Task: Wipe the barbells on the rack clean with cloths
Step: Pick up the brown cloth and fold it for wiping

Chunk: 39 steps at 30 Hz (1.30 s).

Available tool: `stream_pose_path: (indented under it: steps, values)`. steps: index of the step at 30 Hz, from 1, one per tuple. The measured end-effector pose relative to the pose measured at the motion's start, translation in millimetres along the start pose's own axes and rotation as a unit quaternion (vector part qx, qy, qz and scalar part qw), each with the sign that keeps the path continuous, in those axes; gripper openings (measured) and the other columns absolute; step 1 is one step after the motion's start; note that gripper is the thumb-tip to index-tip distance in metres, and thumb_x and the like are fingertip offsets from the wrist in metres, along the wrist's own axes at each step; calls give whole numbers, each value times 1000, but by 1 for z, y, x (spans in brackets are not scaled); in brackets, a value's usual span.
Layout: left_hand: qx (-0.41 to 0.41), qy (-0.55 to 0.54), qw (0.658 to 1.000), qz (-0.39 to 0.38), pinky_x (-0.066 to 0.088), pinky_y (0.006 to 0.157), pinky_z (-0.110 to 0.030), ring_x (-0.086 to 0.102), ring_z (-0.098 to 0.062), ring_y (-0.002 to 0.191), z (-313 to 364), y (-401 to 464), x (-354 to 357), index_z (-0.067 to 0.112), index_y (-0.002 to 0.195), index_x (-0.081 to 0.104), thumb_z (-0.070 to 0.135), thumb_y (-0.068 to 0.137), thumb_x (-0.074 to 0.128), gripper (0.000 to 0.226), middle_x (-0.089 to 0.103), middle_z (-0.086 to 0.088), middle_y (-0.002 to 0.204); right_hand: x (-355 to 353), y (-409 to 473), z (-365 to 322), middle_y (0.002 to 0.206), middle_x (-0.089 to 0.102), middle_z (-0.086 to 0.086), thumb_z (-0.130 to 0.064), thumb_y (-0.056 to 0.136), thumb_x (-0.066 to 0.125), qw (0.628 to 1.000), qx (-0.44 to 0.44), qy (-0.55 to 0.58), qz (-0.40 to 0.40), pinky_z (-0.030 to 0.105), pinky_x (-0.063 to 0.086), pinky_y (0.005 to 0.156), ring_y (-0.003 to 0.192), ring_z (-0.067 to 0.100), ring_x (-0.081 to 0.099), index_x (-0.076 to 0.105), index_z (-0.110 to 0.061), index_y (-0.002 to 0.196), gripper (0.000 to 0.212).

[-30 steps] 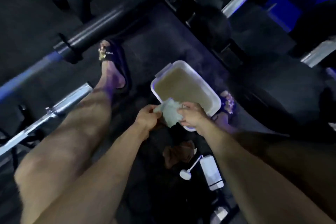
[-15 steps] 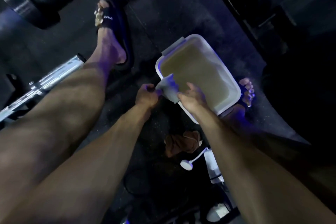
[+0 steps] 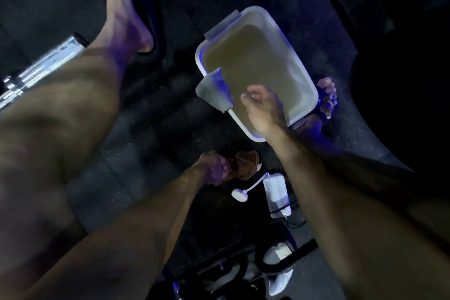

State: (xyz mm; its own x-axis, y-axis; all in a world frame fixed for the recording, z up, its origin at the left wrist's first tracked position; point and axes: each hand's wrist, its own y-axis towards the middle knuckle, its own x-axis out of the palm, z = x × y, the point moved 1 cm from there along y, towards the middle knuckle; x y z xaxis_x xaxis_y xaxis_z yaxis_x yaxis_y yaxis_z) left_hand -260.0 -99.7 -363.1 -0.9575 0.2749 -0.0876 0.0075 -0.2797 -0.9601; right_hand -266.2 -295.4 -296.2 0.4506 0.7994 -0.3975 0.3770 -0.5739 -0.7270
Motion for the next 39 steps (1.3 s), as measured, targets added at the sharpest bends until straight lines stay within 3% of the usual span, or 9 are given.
stream_pose_path:
  steps: [4,8,16,21,26,30,33,35,39]
  values:
    - [-37,77,996,-1,21,121,-32,28,-39,144,-11,9,29,40,122,68,36,93,60,30,25,-4,157,2,4,0,120,70,1,-27,97,64,1000,-13,-9,-6,12,41,81,95,8,60,64,-16,131,35]
    - [-12,58,998,22,33,114,-28,46,-36,134,-7,4,32,14,139,59,26,92,69,50,27,-14,156,0,-1,-11,107,65,-4,-25,98,62,999,-26,-19,-18,5,37,70,94,8,59,63,-16,133,36]
    - [73,29,983,163,47,83,-21,69,-20,105,29,-85,-44,29,102,78,25,81,79,21,75,-1,108,-43,-58,-57,104,70,-4,-28,95,63,996,-63,-61,-22,29,51,92,105,21,67,68,-22,116,22]
    - [191,-27,937,291,49,82,-22,66,-6,83,58,-188,-91,29,87,77,11,79,79,20,75,8,94,-82,-129,-107,85,68,-10,-27,92,64,986,-151,-70,-2,34,53,93,97,20,70,70,-30,98,9]
    - [311,-113,888,319,40,55,-8,53,9,54,76,-311,-122,14,90,72,-5,89,69,19,63,17,62,-113,-214,-151,74,70,-11,-17,81,75,958,-286,-33,3,30,51,80,78,9,66,69,-31,74,16]
    - [355,-179,847,352,45,48,-21,55,-8,56,84,-396,-135,15,86,72,4,96,66,16,66,8,64,-118,-287,-169,86,73,3,9,78,67,916,-379,-54,-120,32,53,80,78,10,66,72,-21,88,32]
    - [366,-237,813,386,42,58,-31,56,-21,62,84,-451,-137,17,82,76,22,89,73,9,69,-2,68,-122,-337,-181,99,74,-4,-28,88,75,901,-403,-14,-160,30,53,89,93,5,68,72,-22,105,18]
    - [366,-253,792,418,41,58,-28,55,-19,59,85,-482,-134,17,79,78,31,83,77,15,66,-4,67,-121,-365,-187,108,72,-7,-53,81,75,893,-407,21,-189,33,52,93,101,7,67,68,-28,113,41]
    - [374,-279,772,431,35,50,-23,42,-13,45,85,-538,-123,12,79,77,32,93,72,24,58,-2,57,-115,-404,-195,116,70,-7,-38,69,88,862,-484,-13,-151,35,55,94,103,11,70,57,-31,122,62]
